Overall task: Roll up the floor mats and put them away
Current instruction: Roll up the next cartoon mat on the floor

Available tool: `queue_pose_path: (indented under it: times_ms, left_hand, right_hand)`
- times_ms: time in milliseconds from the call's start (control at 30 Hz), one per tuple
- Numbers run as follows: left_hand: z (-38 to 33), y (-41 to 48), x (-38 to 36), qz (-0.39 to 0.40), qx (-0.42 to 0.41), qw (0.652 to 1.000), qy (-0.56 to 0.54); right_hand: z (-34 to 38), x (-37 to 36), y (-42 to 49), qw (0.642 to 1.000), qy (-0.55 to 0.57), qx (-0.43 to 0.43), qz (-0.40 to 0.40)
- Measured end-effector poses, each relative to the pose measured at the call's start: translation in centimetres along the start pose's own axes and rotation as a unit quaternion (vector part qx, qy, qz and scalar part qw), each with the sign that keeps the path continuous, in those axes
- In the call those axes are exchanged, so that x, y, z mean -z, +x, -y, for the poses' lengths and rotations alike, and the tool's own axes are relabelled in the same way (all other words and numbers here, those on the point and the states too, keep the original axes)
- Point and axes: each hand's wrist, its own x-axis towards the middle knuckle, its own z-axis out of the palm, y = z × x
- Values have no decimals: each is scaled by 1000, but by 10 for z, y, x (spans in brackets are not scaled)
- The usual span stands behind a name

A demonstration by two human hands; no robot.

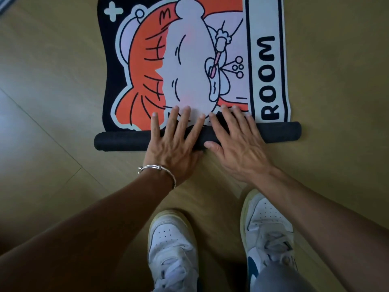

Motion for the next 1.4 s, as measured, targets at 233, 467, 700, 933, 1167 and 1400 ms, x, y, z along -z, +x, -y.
queue_pose_path:
  times_ms: [233,467,700,933,1167,1400]
  left_hand:
    - [-2,-4,-3,5,-6,1000,-29]
    - [5,10,0,21,-5,998,-51]
    - [4,11,4,8,19,998,-56]
    - [5,20,14,62,52,992,-99]
    - [18,35,12,32,27,993,-113]
    - [13,35,14,2,43,995,-85]
  right_hand:
    - [-1,6,13,1000,0,-17,23]
    - [6,5,12,997,17,-53,-48]
    - [7,3,13,998,9,-59,-30]
    - [3,8,25,998,1,-64,-20]
    - [6,11,21,996,4,-71,-54]
    - [-4,17,39,998,11,-65,-23]
